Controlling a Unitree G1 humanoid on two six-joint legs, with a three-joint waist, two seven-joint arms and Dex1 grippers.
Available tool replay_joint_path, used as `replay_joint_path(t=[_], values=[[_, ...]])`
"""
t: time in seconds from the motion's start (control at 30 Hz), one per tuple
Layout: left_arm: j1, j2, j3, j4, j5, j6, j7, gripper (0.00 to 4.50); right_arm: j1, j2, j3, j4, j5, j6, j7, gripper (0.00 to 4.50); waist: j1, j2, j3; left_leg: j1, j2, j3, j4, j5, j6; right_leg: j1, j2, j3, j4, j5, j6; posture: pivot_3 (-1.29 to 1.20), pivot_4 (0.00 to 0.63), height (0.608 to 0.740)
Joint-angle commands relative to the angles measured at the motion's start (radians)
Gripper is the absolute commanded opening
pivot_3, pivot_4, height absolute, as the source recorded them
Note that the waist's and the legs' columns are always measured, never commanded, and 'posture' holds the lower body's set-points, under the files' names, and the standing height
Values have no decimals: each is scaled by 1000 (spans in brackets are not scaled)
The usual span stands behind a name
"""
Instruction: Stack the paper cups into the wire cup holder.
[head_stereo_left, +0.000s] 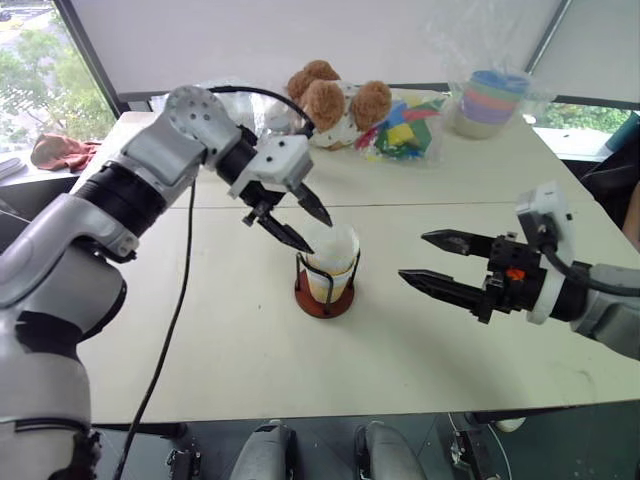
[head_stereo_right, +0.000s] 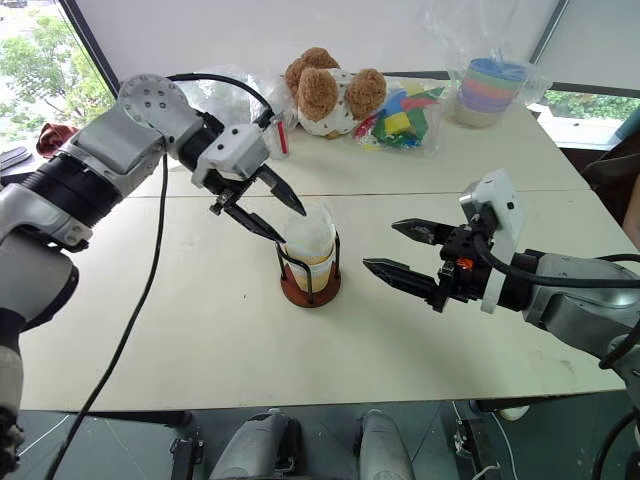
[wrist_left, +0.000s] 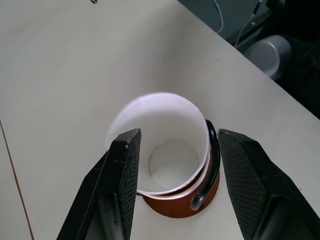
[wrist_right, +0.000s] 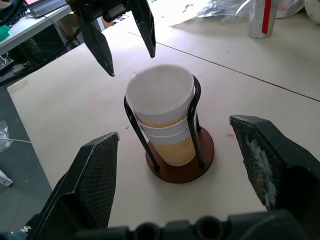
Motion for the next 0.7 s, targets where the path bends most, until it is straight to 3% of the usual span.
replay_joint_path(t=[0.03,0.1,0.2,0.33,0.37,0.5,0.6,0.7], values=[[-41,11,98,-17,-49,72,-3,2198,6,5,-9,7,-17,-33,12,3860,0,0,0,0,0,0,0,0,0,0,0,0,0,0,0,0,150,740],[-41,1,145,18,-24,88,-3,2198,18,8,-10,18,-38,-42,21,3860,0,0,0,0,0,0,0,0,0,0,1,0,0,0,0,0,150,740],[-17,-9,314,143,14,206,32,2198,89,46,-19,65,-151,-98,23,3860,1,0,0,0,0,0,0,0,0,0,1,0,0,0,0,0,150,740],[218,55,455,112,62,309,208,2198,75,118,31,134,-263,-167,-8,3860,-9,3,-3,1,0,1,-1,0,0,0,1,1,0,0,0,0,150,740],[290,60,514,76,60,343,272,2198,74,125,56,150,-305,-175,-12,3860,-15,3,-3,7,0,2,-3,0,1,3,1,3,1,-1,1,0,150,740],[583,66,720,-122,59,410,510,2198,110,178,103,204,-453,-241,-33,3860,-21,-2,-1,5,2,0,-2,0,0,2,2,4,2,-1,1,0,150,740],[891,11,891,-330,50,424,765,2198,112,272,98,281,-537,-316,-79,3860,-22,-1,-2,5,1,0,-3,0,-1,2,-2,5,2,-1,1,0,150,740],[1090,-87,979,-507,108,399,966,2198,109,328,129,368,-662,-414,-95,3860,-14,-1,-2,5,0,0,-3,1,-2,3,-4,5,1,-1,1,0,150,740]])
